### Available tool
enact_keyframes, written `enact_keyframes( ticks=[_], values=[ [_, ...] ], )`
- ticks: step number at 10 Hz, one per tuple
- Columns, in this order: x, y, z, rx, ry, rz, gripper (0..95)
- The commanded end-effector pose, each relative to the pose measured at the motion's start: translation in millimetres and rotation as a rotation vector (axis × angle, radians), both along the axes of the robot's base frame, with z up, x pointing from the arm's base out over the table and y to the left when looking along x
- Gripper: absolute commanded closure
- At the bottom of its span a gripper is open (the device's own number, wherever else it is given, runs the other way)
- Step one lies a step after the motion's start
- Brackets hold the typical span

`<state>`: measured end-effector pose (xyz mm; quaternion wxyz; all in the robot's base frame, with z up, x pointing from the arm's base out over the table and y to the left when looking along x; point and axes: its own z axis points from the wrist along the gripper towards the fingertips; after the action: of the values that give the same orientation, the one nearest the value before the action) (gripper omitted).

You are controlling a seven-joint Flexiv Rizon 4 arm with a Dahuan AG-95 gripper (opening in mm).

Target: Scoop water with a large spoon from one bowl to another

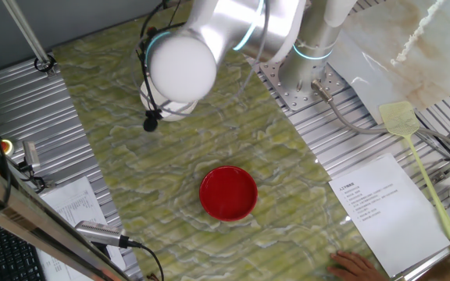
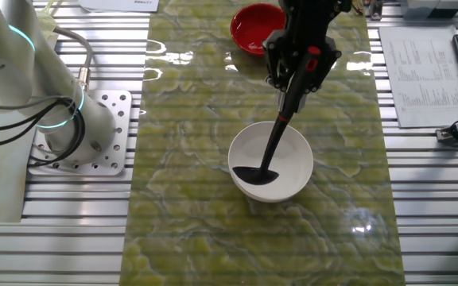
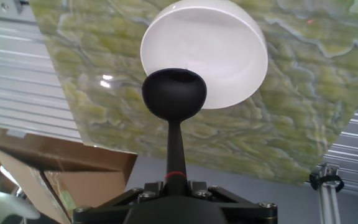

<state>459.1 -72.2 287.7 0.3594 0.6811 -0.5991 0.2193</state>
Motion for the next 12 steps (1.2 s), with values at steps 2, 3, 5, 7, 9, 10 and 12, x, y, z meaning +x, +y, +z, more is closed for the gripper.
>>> enact_keyframes(
  ticks=[2, 3, 5, 7, 9, 10, 12],
  values=[
    [2.0, 3.4, 1.9, -0.013, 0.005, 0.002, 95.0],
    [2.9, 4.9, 2.8, -0.02, 0.007, 0.003, 95.0],
    [3.6, 7.8, 3.0, -0.03, 0.008, 0.008, 95.0],
    [3.9, 11.7, 2.2, -0.048, 0.009, 0.014, 95.0],
    [4.9, 15.4, 2.8, -0.077, 0.008, 0.03, 95.0],
    [5.7, 18.0, 3.4, -0.087, 0.005, 0.032, 95.0],
    [6.9, 23.9, 3.7, -0.124, 0.012, 0.044, 95.0]
  ],
)
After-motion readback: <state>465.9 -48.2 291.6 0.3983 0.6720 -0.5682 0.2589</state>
